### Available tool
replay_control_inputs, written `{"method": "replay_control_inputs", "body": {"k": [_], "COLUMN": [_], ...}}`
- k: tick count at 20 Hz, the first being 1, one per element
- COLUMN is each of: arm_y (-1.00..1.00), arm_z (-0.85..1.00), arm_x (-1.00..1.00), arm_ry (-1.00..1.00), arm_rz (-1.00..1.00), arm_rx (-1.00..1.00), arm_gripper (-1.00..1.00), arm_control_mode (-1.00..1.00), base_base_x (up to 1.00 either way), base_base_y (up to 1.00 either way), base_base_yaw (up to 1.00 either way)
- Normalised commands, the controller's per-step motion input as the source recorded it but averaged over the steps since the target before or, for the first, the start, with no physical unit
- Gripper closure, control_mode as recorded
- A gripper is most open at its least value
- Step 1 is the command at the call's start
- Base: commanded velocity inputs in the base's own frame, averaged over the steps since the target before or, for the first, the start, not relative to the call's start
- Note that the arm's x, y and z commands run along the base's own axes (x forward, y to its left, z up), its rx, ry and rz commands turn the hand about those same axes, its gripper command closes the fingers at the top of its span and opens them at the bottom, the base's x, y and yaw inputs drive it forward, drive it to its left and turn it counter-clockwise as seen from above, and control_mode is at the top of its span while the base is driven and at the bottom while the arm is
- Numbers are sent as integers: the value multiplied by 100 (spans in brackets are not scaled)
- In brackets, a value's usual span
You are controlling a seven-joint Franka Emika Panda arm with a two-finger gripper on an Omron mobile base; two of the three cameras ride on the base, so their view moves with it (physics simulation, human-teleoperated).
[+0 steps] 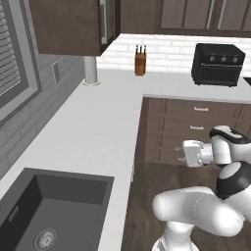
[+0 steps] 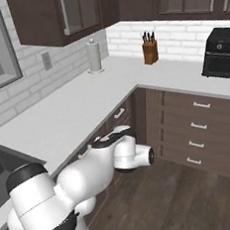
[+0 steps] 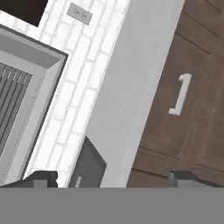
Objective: Take a straw from the drawer in front and place it inside the glass cup on the dining counter.
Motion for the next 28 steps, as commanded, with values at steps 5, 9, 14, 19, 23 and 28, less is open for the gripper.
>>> {"method": "replay_control_inputs", "body": {"k": [5, 9, 14, 19, 23, 28], "arm_y": [56, 25, 19, 9, 5, 0], "arm_z": [-32, -23, -27, -36, -41, -34], "arm_x": [6, 31, 38, 40, 38, 33], "arm_ry": [-23, -10, -2, 0, 0, 0], "arm_rz": [4, 3, 2, 0, 0, 0], "arm_rx": [0, 1, 4, 7, 10, 12], "arm_gripper": [-100, -100, -100, -100, -100, -100], "arm_control_mode": [-100, -100, -100, -100, -100, -100], "base_base_x": [0, 0, 0, 0, 0, 0], "base_base_y": [0, 0, 0, 0, 0, 0], "base_base_yaw": [0, 0, 0, 0, 0, 0]}}
